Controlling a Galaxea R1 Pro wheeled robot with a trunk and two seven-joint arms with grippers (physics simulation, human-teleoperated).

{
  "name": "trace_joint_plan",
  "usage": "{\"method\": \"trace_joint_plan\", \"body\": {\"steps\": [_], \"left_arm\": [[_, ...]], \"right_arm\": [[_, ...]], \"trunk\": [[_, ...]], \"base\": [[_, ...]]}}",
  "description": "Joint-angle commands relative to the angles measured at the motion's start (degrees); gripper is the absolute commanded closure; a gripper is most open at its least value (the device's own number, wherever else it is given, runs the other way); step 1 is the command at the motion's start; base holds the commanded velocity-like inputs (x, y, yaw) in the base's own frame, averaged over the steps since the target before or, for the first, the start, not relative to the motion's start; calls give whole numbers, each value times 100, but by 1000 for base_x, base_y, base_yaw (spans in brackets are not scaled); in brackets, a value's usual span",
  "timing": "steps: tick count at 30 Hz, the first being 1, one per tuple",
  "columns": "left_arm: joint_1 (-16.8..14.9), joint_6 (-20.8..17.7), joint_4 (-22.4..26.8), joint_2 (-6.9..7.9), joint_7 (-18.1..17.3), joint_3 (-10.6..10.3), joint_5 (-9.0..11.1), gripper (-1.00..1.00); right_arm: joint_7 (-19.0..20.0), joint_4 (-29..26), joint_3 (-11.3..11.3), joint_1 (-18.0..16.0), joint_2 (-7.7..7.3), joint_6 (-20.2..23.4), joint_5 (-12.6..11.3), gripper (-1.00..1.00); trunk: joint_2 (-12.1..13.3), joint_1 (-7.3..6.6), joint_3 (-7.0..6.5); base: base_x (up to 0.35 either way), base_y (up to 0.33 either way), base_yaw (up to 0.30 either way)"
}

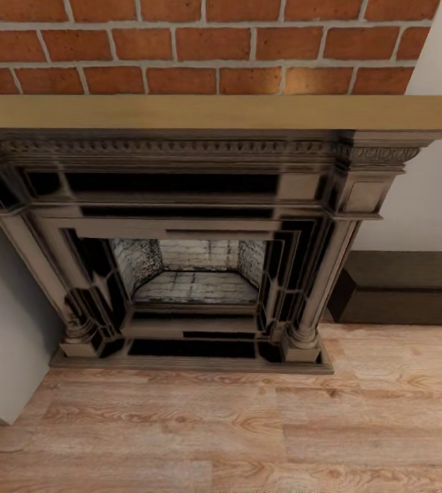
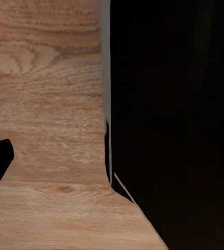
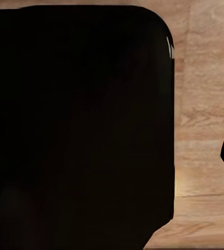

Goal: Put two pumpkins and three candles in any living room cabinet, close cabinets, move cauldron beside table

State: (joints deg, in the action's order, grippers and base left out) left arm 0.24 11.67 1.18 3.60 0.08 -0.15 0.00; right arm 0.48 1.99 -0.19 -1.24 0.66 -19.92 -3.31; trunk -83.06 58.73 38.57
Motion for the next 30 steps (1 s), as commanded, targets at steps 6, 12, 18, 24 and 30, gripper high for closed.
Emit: {"method": "trace_joint_plan", "body": {"steps": [6, 12, 18, 24, 30], "left_arm": [[2, 11, 5, 1, 1, -2, 0, -100], [2, 11, 6, 1, 1, -2, 0, -100], [2, 11, 5, 1, 1, -2, 0, -100], [2, 11, 5, 1, 1, -2, 0, -100], [2, 11, 5, 1, 1, -2, 0, -100]], "right_arm": [[5, 21, 1, -8, 16, -38, -33, -100], [5, 20, 1, -8, 22, -37, -32, -100], [5, 16, 1, -8, 85, -38, -31, -100], [5, 13, 1, -8, 123, -38, -31, -100], [5, 12, 1, -8, 127, -38, -35, -100]], "trunk": [[-2, 0, 40], [-2, 0, 76], [-2, 0, 113], [-2, 0, 149], [-2, 0, 186]], "base": [[0, 0, -223], [0, 0, -223], [0, 0, -223], [0, 0, -223], [0, 0, -223]]}}
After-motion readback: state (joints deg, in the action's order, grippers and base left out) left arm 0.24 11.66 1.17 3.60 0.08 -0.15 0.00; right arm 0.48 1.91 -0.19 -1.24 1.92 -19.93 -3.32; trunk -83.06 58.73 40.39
